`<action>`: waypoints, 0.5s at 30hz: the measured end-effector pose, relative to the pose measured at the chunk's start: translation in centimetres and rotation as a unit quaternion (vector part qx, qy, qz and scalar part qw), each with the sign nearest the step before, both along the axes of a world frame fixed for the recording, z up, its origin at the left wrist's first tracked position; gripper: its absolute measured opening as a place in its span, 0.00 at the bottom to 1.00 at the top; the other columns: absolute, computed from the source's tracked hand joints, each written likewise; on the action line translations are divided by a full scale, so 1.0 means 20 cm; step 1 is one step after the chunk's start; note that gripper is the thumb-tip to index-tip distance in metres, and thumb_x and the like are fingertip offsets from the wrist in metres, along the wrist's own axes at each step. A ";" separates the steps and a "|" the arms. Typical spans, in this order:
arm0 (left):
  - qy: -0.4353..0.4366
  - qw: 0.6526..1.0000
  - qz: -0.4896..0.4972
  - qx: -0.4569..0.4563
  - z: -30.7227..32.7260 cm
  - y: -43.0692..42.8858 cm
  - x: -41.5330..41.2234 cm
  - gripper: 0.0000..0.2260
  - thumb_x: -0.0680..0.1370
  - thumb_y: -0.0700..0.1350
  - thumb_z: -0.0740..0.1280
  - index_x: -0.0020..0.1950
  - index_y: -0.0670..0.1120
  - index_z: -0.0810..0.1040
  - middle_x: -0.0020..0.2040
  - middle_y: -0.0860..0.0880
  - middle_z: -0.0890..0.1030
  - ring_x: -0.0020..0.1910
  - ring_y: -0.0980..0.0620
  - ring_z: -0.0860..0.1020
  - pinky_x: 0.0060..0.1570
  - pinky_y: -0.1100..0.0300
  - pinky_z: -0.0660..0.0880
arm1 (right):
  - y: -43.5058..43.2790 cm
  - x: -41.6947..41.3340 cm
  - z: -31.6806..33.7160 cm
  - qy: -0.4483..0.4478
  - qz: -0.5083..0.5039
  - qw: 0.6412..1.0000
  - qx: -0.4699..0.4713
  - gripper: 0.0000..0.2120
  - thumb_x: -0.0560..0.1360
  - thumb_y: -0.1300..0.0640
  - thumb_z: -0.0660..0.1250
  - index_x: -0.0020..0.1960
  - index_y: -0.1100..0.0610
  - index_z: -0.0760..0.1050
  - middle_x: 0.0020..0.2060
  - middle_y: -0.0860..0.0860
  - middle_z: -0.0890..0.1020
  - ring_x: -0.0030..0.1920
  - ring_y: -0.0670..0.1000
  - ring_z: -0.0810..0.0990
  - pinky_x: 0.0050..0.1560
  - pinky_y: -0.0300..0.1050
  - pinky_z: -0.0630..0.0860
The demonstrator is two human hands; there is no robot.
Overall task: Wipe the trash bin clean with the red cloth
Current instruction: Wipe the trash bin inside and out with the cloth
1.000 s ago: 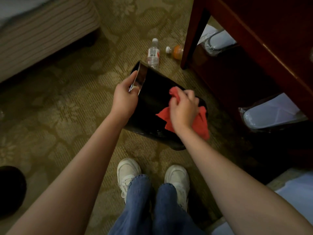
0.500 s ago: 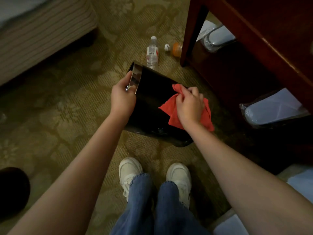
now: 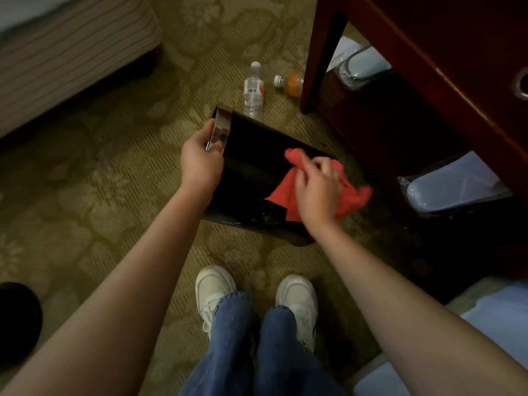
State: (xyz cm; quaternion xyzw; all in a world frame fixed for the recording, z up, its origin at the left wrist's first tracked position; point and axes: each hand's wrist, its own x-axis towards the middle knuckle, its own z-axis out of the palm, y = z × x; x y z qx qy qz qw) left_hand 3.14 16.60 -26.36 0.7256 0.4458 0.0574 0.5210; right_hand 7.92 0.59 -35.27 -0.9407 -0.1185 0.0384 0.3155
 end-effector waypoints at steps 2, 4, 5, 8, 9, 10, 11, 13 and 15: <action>0.000 1.000 -0.006 0.009 0.01 -0.01 0.01 0.21 0.80 0.37 0.58 0.73 0.48 0.67 0.71 0.51 0.70 0.70 0.52 0.68 0.70 0.52 0.65 | 0.00 0.03 0.01 0.043 -0.047 0.997 -0.036 0.17 0.78 0.55 0.60 0.65 0.45 0.74 0.55 0.51 0.74 0.58 0.56 0.71 0.57 0.53 0.64; 0.007 1.000 0.000 0.018 0.00 -0.01 0.02 0.21 0.81 0.37 0.57 0.73 0.48 0.67 0.71 0.51 0.70 0.71 0.52 0.67 0.70 0.55 0.64 | 0.09 0.02 0.06 0.048 -0.032 0.998 -0.030 0.18 0.77 0.55 0.60 0.65 0.45 0.73 0.56 0.50 0.73 0.58 0.56 0.70 0.56 0.52 0.64; 0.010 1.000 0.002 0.022 0.00 -0.01 0.02 0.21 0.80 0.37 0.57 0.73 0.48 0.67 0.71 0.51 0.70 0.70 0.52 0.67 0.70 0.55 0.65 | 0.16 0.00 0.09 0.032 -0.003 0.999 -0.011 0.18 0.76 0.55 0.61 0.65 0.46 0.73 0.55 0.51 0.74 0.57 0.57 0.70 0.55 0.53 0.64; 0.019 0.999 0.009 0.040 -0.02 0.01 0.01 0.20 0.80 0.38 0.58 0.72 0.49 0.69 0.66 0.50 0.75 0.66 0.51 0.72 0.66 0.52 0.69 | 0.36 -0.09 0.18 -0.037 0.104 0.993 0.036 0.19 0.74 0.55 0.65 0.65 0.50 0.74 0.52 0.52 0.76 0.53 0.57 0.72 0.50 0.53 0.66; 0.023 0.999 0.012 0.045 -0.03 0.02 0.01 0.20 0.80 0.38 0.58 0.71 0.50 0.69 0.65 0.50 0.76 0.64 0.51 0.73 0.65 0.52 0.70 | 0.40 -0.11 0.19 -0.051 0.136 0.989 0.042 0.20 0.73 0.55 0.65 0.65 0.51 0.74 0.52 0.52 0.76 0.52 0.57 0.72 0.50 0.53 0.66; 0.025 0.999 0.015 0.044 -0.03 0.02 0.00 0.20 0.79 0.38 0.58 0.71 0.51 0.70 0.64 0.50 0.76 0.64 0.51 0.73 0.64 0.52 0.71 | 0.41 -0.11 0.20 -0.060 0.162 0.984 0.044 0.20 0.73 0.55 0.65 0.66 0.51 0.73 0.52 0.52 0.76 0.52 0.57 0.72 0.50 0.53 0.67; 0.025 0.999 0.017 0.040 -0.04 0.03 -0.01 0.20 0.79 0.38 0.58 0.71 0.51 0.70 0.64 0.50 0.76 0.63 0.51 0.74 0.64 0.51 0.72 | 0.39 -0.11 0.19 -0.072 0.179 0.980 0.045 0.21 0.73 0.55 0.63 0.66 0.51 0.73 0.51 0.52 0.76 0.51 0.56 0.72 0.50 0.53 0.67; 0.029 0.999 0.019 0.034 -0.04 0.04 -0.02 0.20 0.80 0.38 0.58 0.71 0.50 0.69 0.66 0.49 0.75 0.64 0.50 0.73 0.64 0.52 0.72 | 0.30 -0.08 0.12 -0.088 0.179 0.979 0.053 0.21 0.72 0.54 0.59 0.65 0.50 0.74 0.50 0.52 0.76 0.50 0.55 0.73 0.50 0.52 0.68; 0.035 0.999 0.009 0.040 -0.03 0.04 -0.02 0.21 0.80 0.37 0.57 0.72 0.49 0.68 0.68 0.49 0.74 0.66 0.51 0.72 0.67 0.54 0.69 | 0.17 -0.07 0.03 -0.081 0.121 0.988 0.053 0.21 0.72 0.53 0.59 0.65 0.50 0.75 0.50 0.52 0.77 0.51 0.56 0.74 0.50 0.53 0.69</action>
